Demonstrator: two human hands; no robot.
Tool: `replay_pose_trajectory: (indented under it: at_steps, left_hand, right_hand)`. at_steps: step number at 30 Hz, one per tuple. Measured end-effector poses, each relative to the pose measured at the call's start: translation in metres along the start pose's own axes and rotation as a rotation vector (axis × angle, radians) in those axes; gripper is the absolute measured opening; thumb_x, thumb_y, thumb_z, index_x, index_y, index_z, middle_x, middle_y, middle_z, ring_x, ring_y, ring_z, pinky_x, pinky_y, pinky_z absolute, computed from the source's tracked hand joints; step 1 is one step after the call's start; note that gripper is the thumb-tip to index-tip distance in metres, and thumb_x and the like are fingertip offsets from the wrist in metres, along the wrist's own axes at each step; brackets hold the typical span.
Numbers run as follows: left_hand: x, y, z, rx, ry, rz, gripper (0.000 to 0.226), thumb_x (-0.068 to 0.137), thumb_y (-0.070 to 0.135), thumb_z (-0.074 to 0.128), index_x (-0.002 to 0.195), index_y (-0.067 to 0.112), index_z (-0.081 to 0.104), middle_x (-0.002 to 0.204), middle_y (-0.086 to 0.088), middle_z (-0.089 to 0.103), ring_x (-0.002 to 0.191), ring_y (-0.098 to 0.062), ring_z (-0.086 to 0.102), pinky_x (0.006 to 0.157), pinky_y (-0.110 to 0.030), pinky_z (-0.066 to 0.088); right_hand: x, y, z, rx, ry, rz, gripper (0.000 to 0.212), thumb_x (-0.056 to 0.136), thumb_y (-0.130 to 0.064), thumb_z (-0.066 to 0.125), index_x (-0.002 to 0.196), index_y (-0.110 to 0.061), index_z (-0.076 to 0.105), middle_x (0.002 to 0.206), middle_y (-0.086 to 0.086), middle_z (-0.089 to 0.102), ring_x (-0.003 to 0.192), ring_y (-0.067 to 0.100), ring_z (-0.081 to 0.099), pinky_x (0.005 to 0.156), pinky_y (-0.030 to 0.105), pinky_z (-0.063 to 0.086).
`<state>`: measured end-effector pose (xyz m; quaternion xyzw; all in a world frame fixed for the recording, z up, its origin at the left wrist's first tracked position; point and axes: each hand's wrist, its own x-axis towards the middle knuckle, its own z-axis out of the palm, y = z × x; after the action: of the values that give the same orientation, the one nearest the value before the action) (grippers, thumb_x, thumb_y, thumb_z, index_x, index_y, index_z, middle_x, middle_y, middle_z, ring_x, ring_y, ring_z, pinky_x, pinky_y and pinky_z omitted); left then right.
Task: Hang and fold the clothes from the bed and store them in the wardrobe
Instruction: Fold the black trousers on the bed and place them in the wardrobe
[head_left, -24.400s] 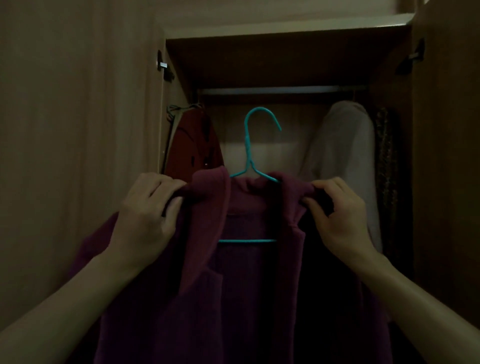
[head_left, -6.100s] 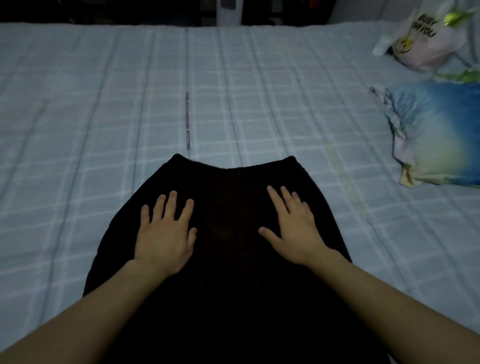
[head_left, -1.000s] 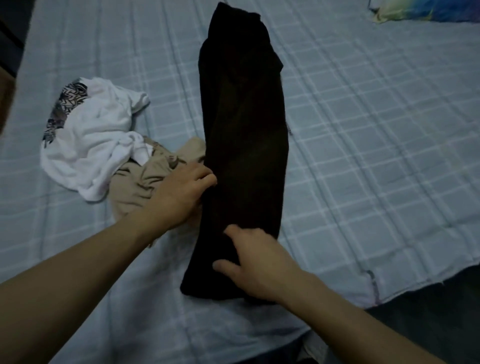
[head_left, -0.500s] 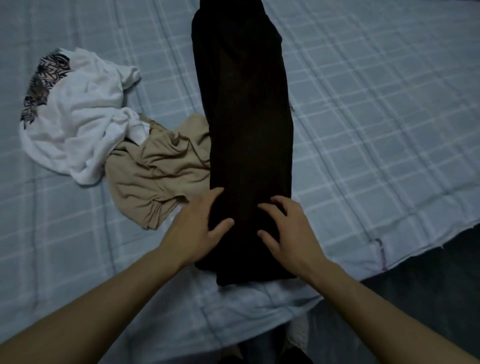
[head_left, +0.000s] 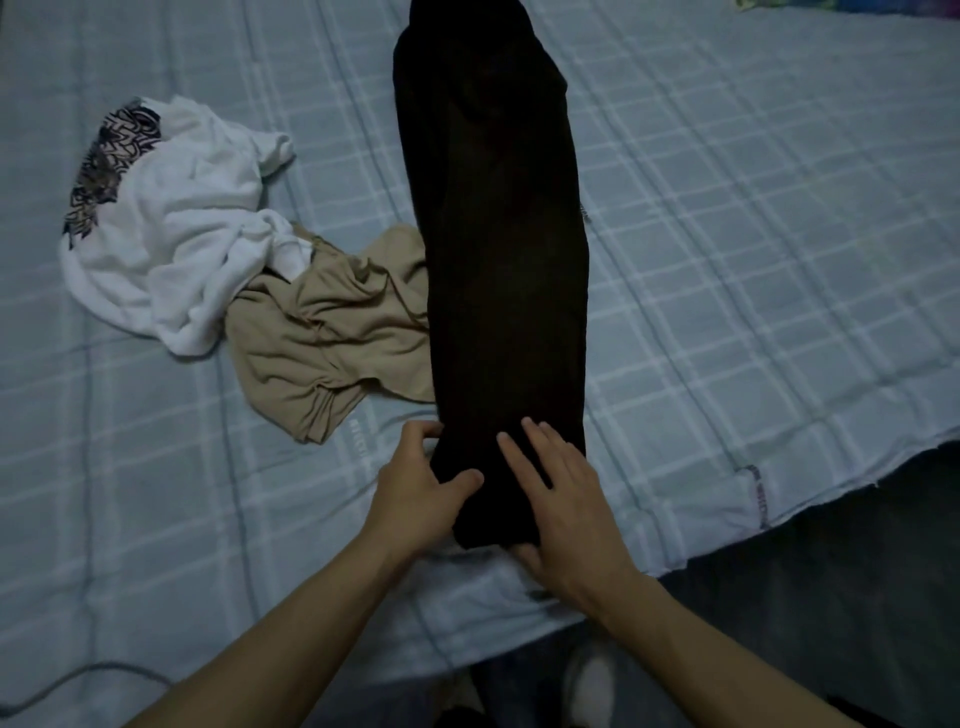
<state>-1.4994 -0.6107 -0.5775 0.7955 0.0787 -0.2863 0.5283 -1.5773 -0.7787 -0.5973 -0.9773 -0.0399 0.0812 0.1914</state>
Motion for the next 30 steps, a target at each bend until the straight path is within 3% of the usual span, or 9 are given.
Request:
replay_pose_trajectory:
  at_steps: [5,9,13,19,22,24,26,28,30]
  left_hand:
    - [-0.027,0.019,0.018,-0.489,-0.005,-0.125,0.041,0.087,0.011,0.072,0.118,0.03,0.053,0.111,-0.009,0.07,0.09,-0.025,0.074,0.071,-0.041,0.063]
    - [-0.051,0.041,0.034,-0.684,0.018,-0.15,0.045,0.088,0.009,0.069,0.126,0.028,0.053,0.116,-0.011,0.066,0.098,-0.031,0.07,0.068,-0.039,0.06]
    - [-0.068,0.07,0.045,-0.726,0.016,-0.123,0.05,0.088,0.009,0.07,0.13,0.026,0.051,0.122,-0.011,0.063,0.102,-0.031,0.068,0.076,-0.043,0.061]
    - [-0.095,0.088,0.073,-0.601,-0.011,-0.024,0.048,0.086,0.013,0.073,0.126,0.028,0.051,0.115,-0.006,0.065,0.098,-0.026,0.07,0.072,-0.041,0.063]
    - [-0.103,0.059,0.092,-0.392,0.04,0.016,0.046,0.086,0.017,0.074,0.122,0.031,0.049,0.11,-0.006,0.069,0.092,-0.022,0.073,0.074,-0.043,0.063]
    - [-0.107,0.029,0.104,-0.262,0.052,-0.013,0.05,0.087,0.016,0.073,0.126,0.028,0.043,0.109,-0.012,0.07,0.09,-0.025,0.073,0.076,-0.048,0.062]
    - [-0.105,0.003,0.111,-0.193,0.041,-0.078,0.052,0.089,0.016,0.071,0.127,0.027,0.038,0.11,-0.016,0.068,0.087,-0.029,0.072,0.067,-0.05,0.062]
    - [-0.1,-0.014,0.11,-0.103,0.056,-0.093,0.058,0.089,0.02,0.071,0.132,0.023,0.033,0.114,-0.011,0.064,0.082,-0.02,0.07,0.055,-0.039,0.061]
    - [-0.094,-0.021,0.102,0.164,0.078,-0.044,0.065,0.088,0.03,0.072,0.138,0.019,0.032,0.113,-0.005,0.061,0.076,-0.008,0.064,0.051,-0.021,0.053]
  right_hand:
    - [-0.017,0.005,-0.018,0.034,0.175,0.035,0.095,0.073,-0.06,0.068,0.151,-0.018,0.034,0.153,0.014,0.035,0.14,0.031,0.037,0.111,0.043,0.036]
    - [-0.029,0.012,-0.04,0.108,0.334,0.098,0.08,0.065,-0.022,0.085,0.138,-0.015,0.052,0.133,0.015,0.05,0.119,0.03,0.053,0.091,0.046,0.053]
    - [-0.037,0.018,-0.081,0.071,0.395,0.058,0.07,0.066,0.004,0.079,0.131,-0.011,0.06,0.123,0.014,0.056,0.107,0.028,0.059,0.079,0.039,0.058]
    - [-0.073,0.045,-0.139,-0.151,0.451,-0.102,0.059,0.067,0.007,0.076,0.123,-0.007,0.067,0.116,0.014,0.064,0.102,0.03,0.063,0.073,0.043,0.055]
    - [-0.101,0.059,-0.127,-0.221,0.372,-0.172,0.055,0.067,0.004,0.078,0.12,-0.007,0.068,0.112,0.014,0.066,0.101,0.03,0.064,0.07,0.041,0.054]
    - [-0.114,0.065,-0.105,-0.267,0.256,-0.177,0.06,0.066,-0.003,0.08,0.124,-0.011,0.066,0.116,0.012,0.065,0.107,0.03,0.063,0.078,0.04,0.053]
    - [-0.121,0.066,-0.078,-0.272,0.085,-0.135,0.063,0.076,-0.009,0.072,0.137,-0.015,0.057,0.131,0.011,0.059,0.124,0.03,0.055,0.094,0.042,0.047]
    - [-0.122,0.066,-0.055,-0.235,-0.096,-0.06,0.064,0.092,-0.015,0.055,0.152,-0.02,0.034,0.153,0.008,0.038,0.144,0.026,0.031,0.112,0.04,0.03]
    - [-0.121,0.066,-0.044,-0.216,-0.2,-0.014,0.07,0.095,-0.027,0.055,0.156,-0.023,0.021,0.161,0.005,0.022,0.149,0.023,0.015,0.117,0.04,0.02]
